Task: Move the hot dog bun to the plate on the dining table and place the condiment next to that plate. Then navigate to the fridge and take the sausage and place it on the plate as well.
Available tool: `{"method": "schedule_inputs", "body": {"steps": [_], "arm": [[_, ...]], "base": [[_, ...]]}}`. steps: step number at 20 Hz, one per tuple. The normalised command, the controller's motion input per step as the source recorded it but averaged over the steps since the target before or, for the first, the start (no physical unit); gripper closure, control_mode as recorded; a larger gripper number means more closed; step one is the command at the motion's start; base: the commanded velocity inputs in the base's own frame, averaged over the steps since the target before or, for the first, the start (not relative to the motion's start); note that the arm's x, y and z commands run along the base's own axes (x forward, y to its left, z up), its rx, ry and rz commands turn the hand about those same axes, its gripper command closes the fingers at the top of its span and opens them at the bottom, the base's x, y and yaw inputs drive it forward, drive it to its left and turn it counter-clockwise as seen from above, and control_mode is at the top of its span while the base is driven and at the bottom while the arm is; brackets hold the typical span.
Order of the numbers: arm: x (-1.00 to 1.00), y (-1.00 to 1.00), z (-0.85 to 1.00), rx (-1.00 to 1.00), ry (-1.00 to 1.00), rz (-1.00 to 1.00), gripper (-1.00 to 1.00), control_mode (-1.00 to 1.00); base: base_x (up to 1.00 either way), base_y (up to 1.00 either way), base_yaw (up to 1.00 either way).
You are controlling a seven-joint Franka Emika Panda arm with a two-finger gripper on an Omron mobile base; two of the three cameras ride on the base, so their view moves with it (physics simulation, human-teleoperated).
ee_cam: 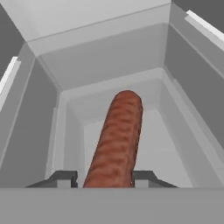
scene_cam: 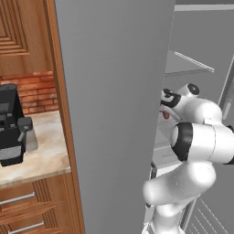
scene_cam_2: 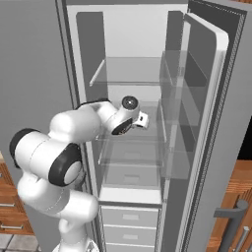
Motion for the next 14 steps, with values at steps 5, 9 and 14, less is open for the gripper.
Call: {"method": "schedule_inputs", "body": {"steps": [5,9,14], "arm": [[-1.00,0.00,0.07,0.00,-0.27,-0.02,1.00,-1.00],[-1.00,0.00,0.31,0.00,-0.21,-0.06,1.00,-1.00],[-1.00,0.00,0.89,-0.03,-0.09,-0.07,1.00,-1.00]], "base": [[0.00,0.00,0.00],[0.00,0.00,0.00],[0.00,0.00,0.00]]}}
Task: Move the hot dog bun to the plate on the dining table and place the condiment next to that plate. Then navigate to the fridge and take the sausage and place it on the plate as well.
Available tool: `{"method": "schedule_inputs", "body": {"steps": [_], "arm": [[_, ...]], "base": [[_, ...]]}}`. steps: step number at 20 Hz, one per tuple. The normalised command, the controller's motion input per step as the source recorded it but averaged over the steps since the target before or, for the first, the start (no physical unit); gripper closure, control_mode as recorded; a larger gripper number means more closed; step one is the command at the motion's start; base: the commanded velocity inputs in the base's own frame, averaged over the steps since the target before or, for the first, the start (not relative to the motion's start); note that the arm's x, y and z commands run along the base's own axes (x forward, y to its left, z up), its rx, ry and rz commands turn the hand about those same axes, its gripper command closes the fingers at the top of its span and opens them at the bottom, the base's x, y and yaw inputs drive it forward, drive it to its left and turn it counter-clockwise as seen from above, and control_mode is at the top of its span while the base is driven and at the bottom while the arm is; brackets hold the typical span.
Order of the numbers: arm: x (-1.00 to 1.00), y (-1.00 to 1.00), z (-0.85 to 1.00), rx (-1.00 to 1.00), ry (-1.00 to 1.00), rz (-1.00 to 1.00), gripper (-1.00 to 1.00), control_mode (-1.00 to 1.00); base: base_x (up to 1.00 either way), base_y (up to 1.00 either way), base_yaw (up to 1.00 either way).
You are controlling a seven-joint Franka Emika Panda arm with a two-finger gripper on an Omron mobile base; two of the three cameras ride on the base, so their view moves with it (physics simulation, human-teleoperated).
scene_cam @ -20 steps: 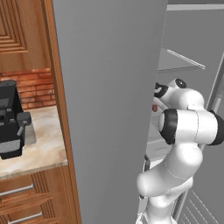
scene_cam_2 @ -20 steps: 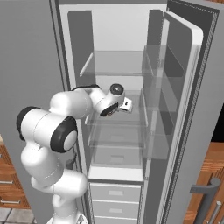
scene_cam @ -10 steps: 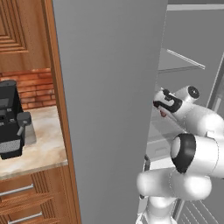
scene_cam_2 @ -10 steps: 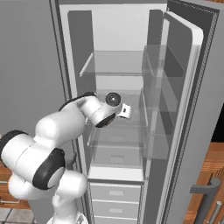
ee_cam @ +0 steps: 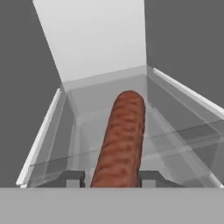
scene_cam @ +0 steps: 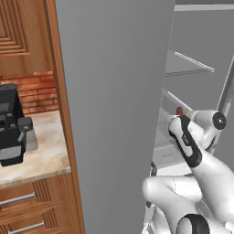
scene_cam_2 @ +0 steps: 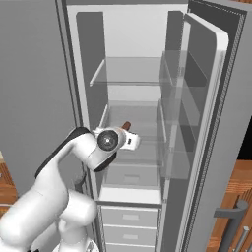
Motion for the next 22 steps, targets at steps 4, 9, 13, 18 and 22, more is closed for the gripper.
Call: {"method": "schedule_inputs", "body": {"steps": [4,9,13,18,22], "arm": [[-1.00,0.06,1.00,-0.11,0.00,-0.02,1.00,-1.00],[-1.00,0.04,0.97,-0.09,0.00,0.00,1.00,-1.00],[-0.96,0.09,0.80,-0.02,0.12,0.00,1.00,-1.00],[-0.77,0.33,0.66,0.04,0.39,0.00,1.00,-1.00],[-0.76,0.44,0.31,0.07,0.41,0.00,1.00,-1.00]], "base": [[0.00,0.00,0.00],[0.00,0.00,0.00],[0.00,0.00,0.00],[0.00,0.00,0.00],[0.00,0.00,0.00]]}}
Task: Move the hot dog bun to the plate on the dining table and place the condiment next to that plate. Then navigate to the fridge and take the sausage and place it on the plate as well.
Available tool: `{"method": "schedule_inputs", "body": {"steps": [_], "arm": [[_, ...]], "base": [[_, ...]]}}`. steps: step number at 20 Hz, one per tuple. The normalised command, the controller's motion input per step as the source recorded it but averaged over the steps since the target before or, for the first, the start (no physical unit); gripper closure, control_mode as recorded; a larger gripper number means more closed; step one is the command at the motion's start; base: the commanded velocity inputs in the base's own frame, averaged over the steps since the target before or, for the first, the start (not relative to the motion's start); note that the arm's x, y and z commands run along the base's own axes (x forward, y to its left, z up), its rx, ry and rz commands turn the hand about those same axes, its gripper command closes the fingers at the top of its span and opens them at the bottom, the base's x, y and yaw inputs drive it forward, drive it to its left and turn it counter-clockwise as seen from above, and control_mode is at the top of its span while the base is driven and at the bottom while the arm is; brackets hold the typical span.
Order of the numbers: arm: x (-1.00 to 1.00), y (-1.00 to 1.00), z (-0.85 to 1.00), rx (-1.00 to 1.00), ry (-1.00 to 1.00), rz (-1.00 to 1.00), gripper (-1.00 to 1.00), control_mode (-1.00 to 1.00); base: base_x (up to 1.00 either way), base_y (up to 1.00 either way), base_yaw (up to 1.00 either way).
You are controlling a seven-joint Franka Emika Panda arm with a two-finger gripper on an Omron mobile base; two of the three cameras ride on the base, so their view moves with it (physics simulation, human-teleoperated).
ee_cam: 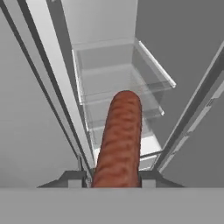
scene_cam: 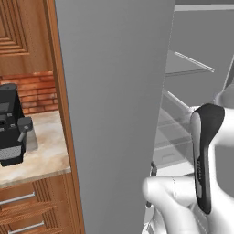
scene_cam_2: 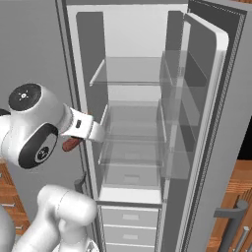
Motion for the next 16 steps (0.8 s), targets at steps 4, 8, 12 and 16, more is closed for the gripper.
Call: {"method": "schedule_inputs", "body": {"steps": [4,8,12,16], "arm": [[-0.71,0.46,0.01,0.08,0.32,0.00,1.00,-1.00],[-0.70,0.36,-0.10,0.04,0.21,0.00,1.00,-1.00],[-0.57,0.19,-0.20,0.00,0.02,0.00,1.00,-1.00],[-0.19,0.00,-0.06,0.00,0.00,0.00,1.00,1.00]], "base": [[0.00,0.00,0.00],[0.00,0.00,0.00],[0.00,0.00,0.00],[-0.73,0.00,0.00]]}}
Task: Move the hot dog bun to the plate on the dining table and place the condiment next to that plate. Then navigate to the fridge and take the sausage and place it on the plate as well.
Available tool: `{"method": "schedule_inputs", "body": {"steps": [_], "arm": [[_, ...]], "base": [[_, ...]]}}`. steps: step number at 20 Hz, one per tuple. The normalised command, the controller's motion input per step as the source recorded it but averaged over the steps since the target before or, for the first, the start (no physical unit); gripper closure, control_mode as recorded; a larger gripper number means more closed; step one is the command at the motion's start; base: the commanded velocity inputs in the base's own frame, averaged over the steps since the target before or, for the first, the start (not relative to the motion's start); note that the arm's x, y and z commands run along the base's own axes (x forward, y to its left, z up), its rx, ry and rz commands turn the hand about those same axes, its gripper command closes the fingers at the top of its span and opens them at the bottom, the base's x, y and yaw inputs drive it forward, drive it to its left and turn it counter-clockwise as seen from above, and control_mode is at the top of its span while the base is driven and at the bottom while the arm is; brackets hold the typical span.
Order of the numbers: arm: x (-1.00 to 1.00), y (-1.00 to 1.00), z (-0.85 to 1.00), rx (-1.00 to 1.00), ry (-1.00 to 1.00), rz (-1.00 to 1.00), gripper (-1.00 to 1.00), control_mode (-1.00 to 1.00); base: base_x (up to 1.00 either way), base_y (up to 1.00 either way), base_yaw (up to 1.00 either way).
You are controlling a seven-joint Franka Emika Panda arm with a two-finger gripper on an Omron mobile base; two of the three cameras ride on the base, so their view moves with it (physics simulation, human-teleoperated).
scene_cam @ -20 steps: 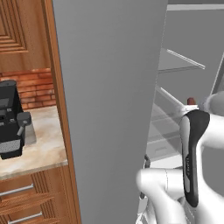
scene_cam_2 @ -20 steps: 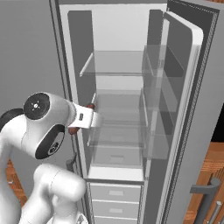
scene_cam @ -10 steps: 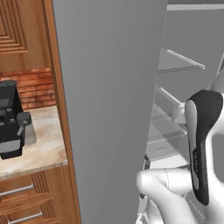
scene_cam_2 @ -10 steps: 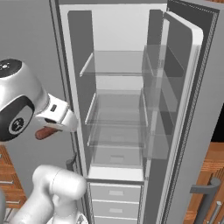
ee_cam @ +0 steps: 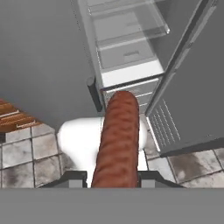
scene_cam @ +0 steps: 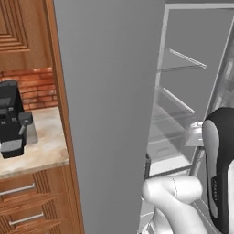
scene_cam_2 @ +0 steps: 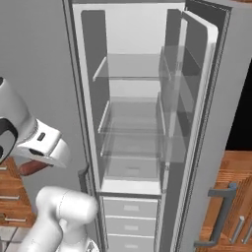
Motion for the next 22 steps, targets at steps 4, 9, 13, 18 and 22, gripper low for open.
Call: {"method": "schedule_inputs", "body": {"steps": [4,9,13,18,22], "arm": [[0.00,0.00,0.00,0.00,0.00,0.00,1.00,1.00],[0.00,0.00,0.00,0.00,0.00,0.00,1.00,1.00],[0.00,0.00,0.00,0.00,0.00,0.00,1.00,1.00],[0.00,0.00,0.00,0.00,0.00,0.00,1.00,1.00],[0.00,0.00,0.00,0.00,0.00,0.00,1.00,1.00]], "base": [[-1.00,-0.01,-0.04],[-1.00,-0.20,-0.31],[-0.58,-0.25,-0.72],[-0.09,-0.33,-0.83],[0.16,-0.71,-0.82]]}}
